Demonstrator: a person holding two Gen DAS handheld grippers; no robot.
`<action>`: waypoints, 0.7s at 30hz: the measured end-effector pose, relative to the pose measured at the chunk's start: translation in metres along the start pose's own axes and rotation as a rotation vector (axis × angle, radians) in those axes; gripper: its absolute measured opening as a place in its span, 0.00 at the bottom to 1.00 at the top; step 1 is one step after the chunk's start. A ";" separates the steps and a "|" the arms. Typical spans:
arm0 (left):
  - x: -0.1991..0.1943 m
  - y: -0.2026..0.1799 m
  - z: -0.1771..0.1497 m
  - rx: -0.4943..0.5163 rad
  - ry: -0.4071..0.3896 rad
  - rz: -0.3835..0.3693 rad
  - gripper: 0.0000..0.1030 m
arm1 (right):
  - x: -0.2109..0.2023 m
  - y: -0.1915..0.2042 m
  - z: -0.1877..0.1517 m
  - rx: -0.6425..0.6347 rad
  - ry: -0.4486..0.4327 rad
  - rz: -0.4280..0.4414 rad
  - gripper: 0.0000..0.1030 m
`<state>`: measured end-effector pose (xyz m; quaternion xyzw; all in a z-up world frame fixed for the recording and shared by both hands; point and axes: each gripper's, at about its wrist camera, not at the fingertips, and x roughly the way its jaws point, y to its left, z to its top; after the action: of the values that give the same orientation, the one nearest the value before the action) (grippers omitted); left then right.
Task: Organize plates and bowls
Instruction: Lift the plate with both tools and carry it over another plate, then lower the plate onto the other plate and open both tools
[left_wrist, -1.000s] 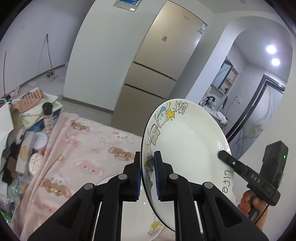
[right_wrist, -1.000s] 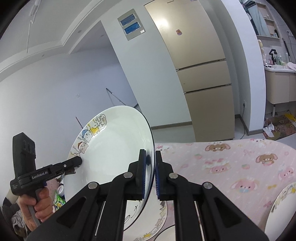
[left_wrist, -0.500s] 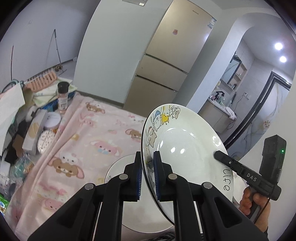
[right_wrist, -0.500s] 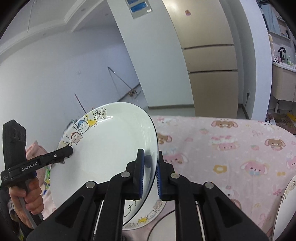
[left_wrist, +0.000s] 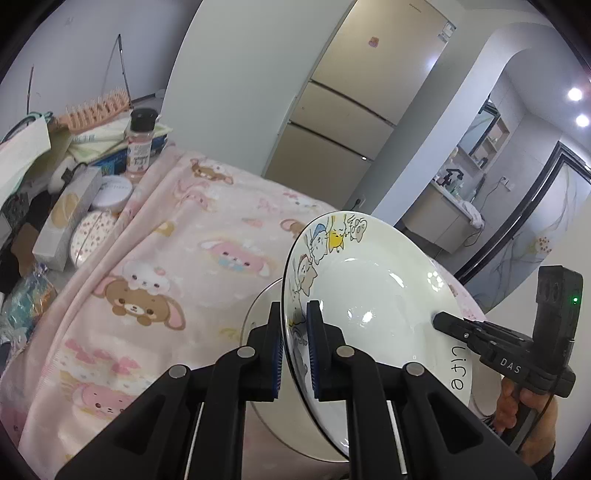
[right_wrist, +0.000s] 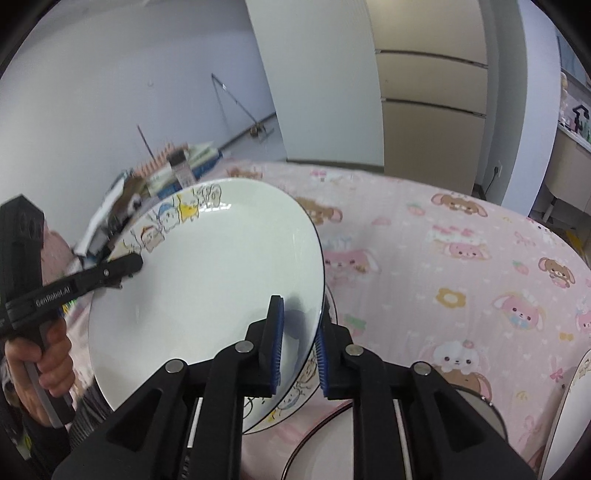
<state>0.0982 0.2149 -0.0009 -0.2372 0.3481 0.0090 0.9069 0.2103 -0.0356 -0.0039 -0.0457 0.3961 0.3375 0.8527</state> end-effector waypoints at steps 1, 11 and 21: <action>0.001 0.003 -0.001 -0.001 0.003 0.001 0.11 | 0.002 0.002 -0.001 -0.006 0.009 -0.004 0.16; 0.013 0.021 -0.007 0.004 0.030 0.018 0.11 | 0.028 0.024 -0.010 -0.109 0.161 -0.072 0.20; 0.026 0.029 -0.009 0.009 0.062 0.030 0.11 | 0.048 0.035 -0.011 -0.237 0.323 -0.134 0.24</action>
<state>0.1076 0.2332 -0.0356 -0.2282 0.3795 0.0140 0.8965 0.2040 0.0136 -0.0390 -0.2253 0.4814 0.3123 0.7874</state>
